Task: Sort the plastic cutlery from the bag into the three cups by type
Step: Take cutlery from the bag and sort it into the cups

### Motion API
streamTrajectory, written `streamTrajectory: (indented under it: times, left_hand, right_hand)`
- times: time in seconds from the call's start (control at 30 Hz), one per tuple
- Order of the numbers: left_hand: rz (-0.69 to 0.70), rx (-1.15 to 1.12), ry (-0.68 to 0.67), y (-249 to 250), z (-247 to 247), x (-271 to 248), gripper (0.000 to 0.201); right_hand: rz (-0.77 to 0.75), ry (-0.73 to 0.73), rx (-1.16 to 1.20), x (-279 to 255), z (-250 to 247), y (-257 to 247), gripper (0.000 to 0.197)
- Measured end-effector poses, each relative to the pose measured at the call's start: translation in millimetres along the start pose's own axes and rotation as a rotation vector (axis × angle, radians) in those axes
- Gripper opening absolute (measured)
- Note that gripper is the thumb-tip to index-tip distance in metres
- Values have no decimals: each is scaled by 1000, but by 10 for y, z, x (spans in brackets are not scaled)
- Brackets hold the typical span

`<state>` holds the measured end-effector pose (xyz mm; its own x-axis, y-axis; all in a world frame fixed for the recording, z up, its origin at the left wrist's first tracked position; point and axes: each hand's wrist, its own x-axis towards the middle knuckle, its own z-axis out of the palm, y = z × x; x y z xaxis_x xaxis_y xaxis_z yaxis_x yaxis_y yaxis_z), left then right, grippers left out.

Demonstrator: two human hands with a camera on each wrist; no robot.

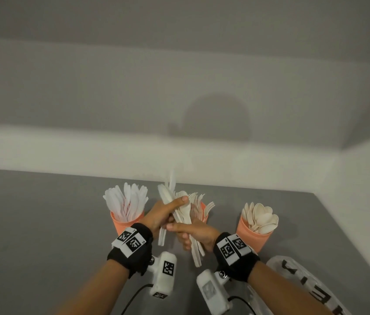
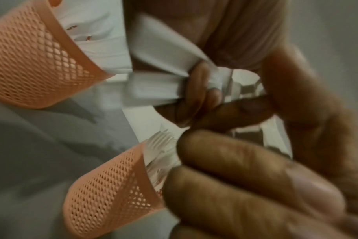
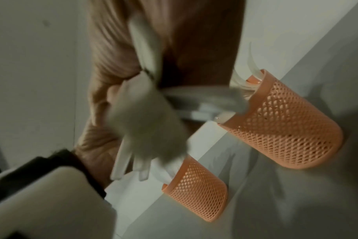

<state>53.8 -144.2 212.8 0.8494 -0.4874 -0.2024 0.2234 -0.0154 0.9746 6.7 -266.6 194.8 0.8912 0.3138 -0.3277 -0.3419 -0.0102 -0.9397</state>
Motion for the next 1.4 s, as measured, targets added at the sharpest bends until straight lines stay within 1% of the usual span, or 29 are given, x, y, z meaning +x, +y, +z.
streamTrajectory:
  times: [0.07,0.1,0.17,0.2,0.23,0.3,0.37,0.4,0.47,0.5,0.57,0.63,0.7,0.8,0.87,0.93,1.03,1.13,1.2,1.33,1.4]
  left_hand:
    - [12,36,12,49,23,-16,27]
    - [9,71,41,86,54,-37,16]
    - [5,145,156,112,117,-23,4]
    - [5,181,236,110,141,6,3]
    - [15,210,317,114,160,38,11]
    - [40,198,458,109,187,87,19]
    - [57,141,510,96,191,128,24]
    - [65,116,505,106,196,127,26]
    - [102,62,457,138,203,104,37]
    - [109,45,437,158,191,92,43]
    - [77,51,466,171,147,76,50]
    - [32,55,527,117,72,82,46]
    - [22,12,563,64,20,86,38]
    - [12,9,543,49,37,72,34]
    - [50,59,500,50,86,67,33]
    - [85,94,461,19,129,90,33]
    - [81,127,451,-33,163,125,26]
    - [83,148,479,-70,158,155,24]
    - [90,161,513,-71,149,149,23]
    - [112,114,601,-85,115,157,31]
    - [142,96,647,-98,88,164,28]
  right_hand:
    - [54,-62,-20,-6,9,-20,20]
    - [82,-79,-16,-3,15,-37,24]
    - [104,-53,-9,2,28,-71,18]
    - [84,-5,-28,10,39,-77,12]
    - [42,63,-61,26,43,-75,8]
    - [-78,194,-146,64,61,-47,10]
    - [-165,296,-197,107,91,-8,13]
    - [-189,327,-193,115,103,12,12]
    - [-204,342,-140,121,101,49,8]
    - [-194,336,-96,117,85,56,10]
    - [-164,315,42,101,37,44,18]
    - [-151,309,194,91,-21,14,22]
    - [-150,332,274,100,-76,7,22]
    - [-156,356,257,128,-120,14,21]
    - [-167,357,227,141,-108,21,21]
    - [-181,345,200,144,-70,26,22]
    - [-182,318,207,154,-31,19,25]
    - [-165,306,257,160,-32,20,30]
    - [-159,317,245,178,-34,42,30]
    - [-124,354,254,211,-16,62,24]
    - [-107,376,313,207,-23,56,19]
